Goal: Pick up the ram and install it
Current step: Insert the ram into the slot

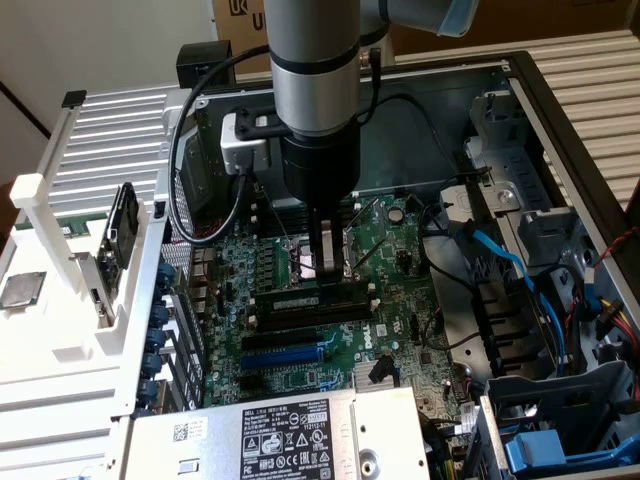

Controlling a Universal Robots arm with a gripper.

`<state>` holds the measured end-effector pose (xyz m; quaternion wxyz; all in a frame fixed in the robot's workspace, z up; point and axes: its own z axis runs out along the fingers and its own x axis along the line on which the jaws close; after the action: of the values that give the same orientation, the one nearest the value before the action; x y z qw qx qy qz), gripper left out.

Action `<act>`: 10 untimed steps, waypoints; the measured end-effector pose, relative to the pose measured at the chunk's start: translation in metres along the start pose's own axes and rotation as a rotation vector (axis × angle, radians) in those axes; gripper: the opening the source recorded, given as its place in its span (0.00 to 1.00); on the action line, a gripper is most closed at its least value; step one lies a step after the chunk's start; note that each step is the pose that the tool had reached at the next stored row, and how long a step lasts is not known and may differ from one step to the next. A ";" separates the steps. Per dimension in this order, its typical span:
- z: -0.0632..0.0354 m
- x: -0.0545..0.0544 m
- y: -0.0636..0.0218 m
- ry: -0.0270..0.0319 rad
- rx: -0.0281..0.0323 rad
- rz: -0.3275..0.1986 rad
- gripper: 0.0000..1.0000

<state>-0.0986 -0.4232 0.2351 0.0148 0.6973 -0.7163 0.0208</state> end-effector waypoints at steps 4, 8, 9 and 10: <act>0.0011 0.000 0.0001 0.0061 0.0003 0.000 0.12; 0.0010 -0.001 -0.0002 0.0094 0.0005 0.000 0.12; 0.0010 -0.002 -0.0002 0.0101 0.0006 0.000 0.12; 0.0010 -0.002 -0.0002 0.0107 0.0006 0.000 0.12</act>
<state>-0.0984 -0.4211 0.2340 0.0184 0.6972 -0.7162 0.0248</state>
